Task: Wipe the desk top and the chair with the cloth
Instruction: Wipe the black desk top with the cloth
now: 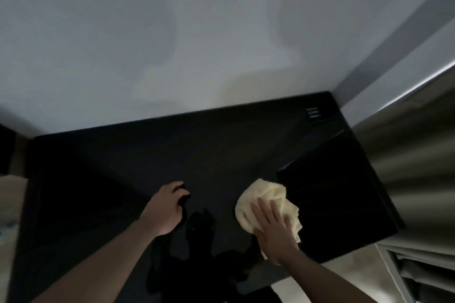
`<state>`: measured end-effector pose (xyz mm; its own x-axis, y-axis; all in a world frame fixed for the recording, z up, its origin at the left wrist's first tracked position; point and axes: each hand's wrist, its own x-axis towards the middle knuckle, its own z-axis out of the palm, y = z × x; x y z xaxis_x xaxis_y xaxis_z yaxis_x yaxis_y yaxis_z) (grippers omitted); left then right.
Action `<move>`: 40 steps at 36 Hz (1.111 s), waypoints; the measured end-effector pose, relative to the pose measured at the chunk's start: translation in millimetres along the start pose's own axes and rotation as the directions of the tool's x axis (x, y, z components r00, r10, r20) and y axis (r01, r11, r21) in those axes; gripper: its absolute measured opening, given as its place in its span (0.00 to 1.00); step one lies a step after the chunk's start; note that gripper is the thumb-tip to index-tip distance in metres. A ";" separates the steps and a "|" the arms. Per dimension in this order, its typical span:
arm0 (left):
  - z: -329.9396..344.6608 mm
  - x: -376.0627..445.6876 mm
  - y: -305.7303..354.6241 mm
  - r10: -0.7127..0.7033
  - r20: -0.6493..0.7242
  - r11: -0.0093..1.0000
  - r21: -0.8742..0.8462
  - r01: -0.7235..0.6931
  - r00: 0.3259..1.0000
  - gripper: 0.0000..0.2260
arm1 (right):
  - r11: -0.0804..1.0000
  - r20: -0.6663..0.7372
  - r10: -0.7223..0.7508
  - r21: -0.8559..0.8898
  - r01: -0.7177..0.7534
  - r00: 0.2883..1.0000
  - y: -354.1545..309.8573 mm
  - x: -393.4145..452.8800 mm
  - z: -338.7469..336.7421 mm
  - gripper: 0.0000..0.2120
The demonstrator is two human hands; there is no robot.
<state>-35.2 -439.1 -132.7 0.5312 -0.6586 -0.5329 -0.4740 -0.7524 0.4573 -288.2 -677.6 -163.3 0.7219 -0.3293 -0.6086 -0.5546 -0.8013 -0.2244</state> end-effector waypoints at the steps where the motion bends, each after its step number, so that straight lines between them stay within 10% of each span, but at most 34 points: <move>1: 2.8 10.8 18.6 0.009 0.020 1.000 0.016 -0.010 1.000 0.22 | 0.999 -0.009 0.028 0.025 -0.028 1.000 17.9 1.6 -5.8 0.31; 15: 39.9 142.5 258.4 0.103 0.109 0.978 0.168 -0.120 0.989 0.27 | 0.942 -0.110 0.308 0.178 -0.286 0.945 255.8 3.3 -70.6 0.30; 26: 54.0 198.2 326.3 -0.026 0.158 0.972 0.234 -0.011 0.987 0.35 | 0.814 -0.101 0.533 0.333 -0.476 0.840 371.1 -0.5 -75.0 0.32; 40: 33.5 234.3 287.5 -0.260 0.236 0.936 0.299 0.185 0.936 0.54 | 0.949 -0.187 0.267 0.222 -0.224 0.945 356.0 119.5 -160.5 0.42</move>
<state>-70.6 -809.4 -149.8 0.4546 -0.4186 -0.7862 -0.5557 -0.8231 0.1169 -333.0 -1082.4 -193.8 0.6115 -0.6188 -0.4930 -0.7801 -0.5755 -0.2454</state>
